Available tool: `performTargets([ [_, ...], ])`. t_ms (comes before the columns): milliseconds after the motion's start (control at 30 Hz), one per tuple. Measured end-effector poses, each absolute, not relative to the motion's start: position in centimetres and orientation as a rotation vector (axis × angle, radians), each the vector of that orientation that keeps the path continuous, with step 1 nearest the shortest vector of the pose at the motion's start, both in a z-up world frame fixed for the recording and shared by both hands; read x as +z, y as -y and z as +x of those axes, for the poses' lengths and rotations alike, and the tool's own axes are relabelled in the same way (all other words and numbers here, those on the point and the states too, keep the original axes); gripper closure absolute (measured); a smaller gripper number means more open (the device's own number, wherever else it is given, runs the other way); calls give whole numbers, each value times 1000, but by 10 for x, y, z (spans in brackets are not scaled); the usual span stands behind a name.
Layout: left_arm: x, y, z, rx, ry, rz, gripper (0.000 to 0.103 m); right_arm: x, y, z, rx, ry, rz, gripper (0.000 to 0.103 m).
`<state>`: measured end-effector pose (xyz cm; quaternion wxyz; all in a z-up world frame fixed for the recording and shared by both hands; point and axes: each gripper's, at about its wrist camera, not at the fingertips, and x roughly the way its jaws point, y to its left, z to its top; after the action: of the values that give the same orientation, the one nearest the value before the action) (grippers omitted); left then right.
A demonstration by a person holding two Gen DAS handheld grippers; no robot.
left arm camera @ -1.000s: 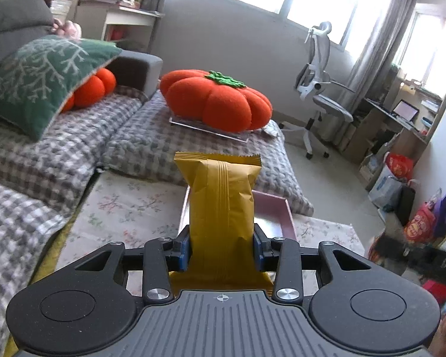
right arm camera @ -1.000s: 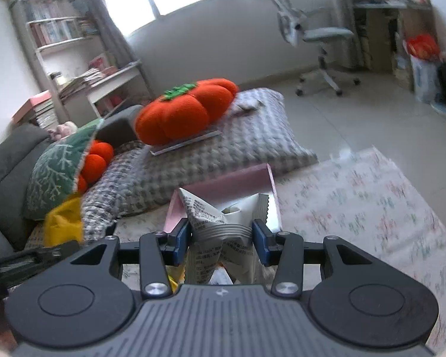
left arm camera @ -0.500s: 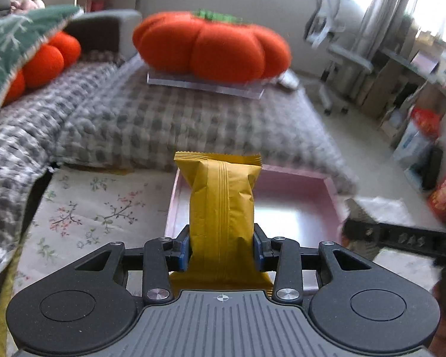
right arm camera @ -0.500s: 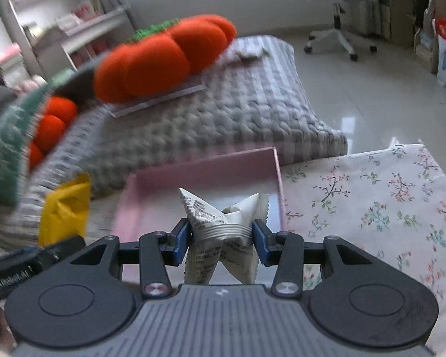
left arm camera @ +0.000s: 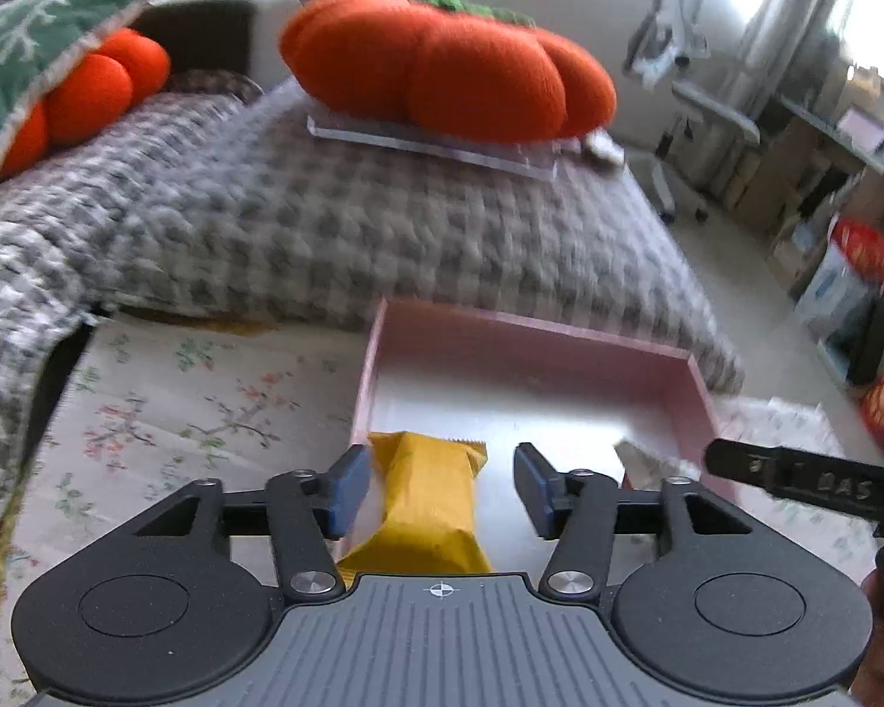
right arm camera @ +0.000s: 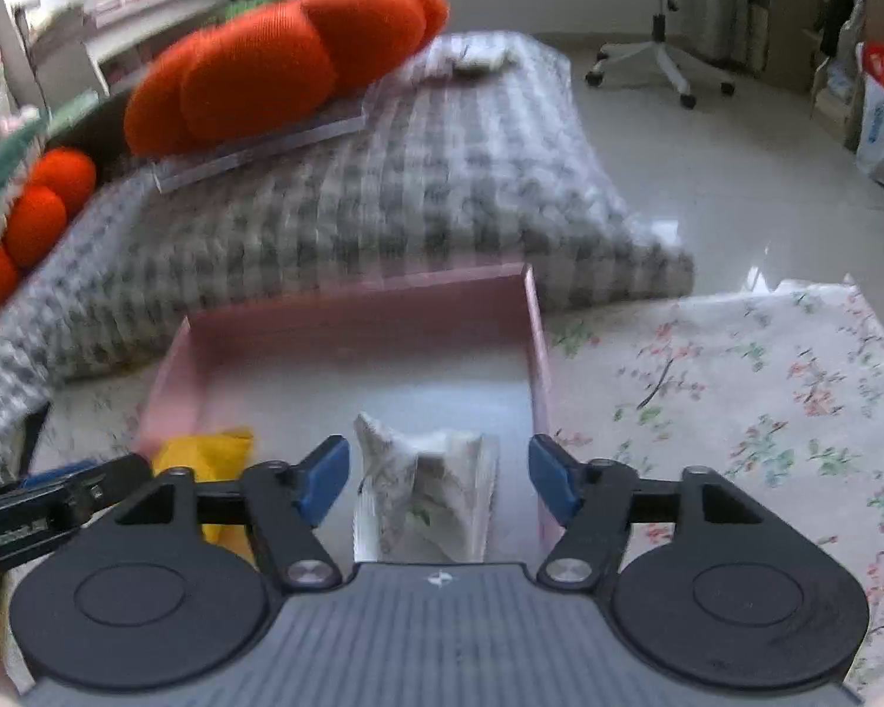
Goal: Organize snacks
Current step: 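Open both tools to drop the snacks into the pink box, then grasp the pink translucent snack bag with the left tool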
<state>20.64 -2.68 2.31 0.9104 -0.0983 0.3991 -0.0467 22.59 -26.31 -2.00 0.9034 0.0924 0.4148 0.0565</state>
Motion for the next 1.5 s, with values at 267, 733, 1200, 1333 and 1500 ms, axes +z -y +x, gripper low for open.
performTargets([
  [267, 53, 6, 144, -30, -861, -271, 38, 10, 276, 191, 139, -882, 251, 27],
  [733, 55, -14, 101, -6, -911, -336, 31, 6, 239, 123, 212, -1102, 252, 25],
  [1200, 33, -16, 94, -5, -976, -280, 22, 5, 255, 110, 233, -1091, 262, 20],
  [1333, 30, -11, 99, -18, -992, -274, 22, 0, 251, 112, 242, -1113, 254, 19],
  [1500, 30, -6, 100, -36, -992, -262, 22, -3, 248, 112, 268, -1135, 244, 18],
])
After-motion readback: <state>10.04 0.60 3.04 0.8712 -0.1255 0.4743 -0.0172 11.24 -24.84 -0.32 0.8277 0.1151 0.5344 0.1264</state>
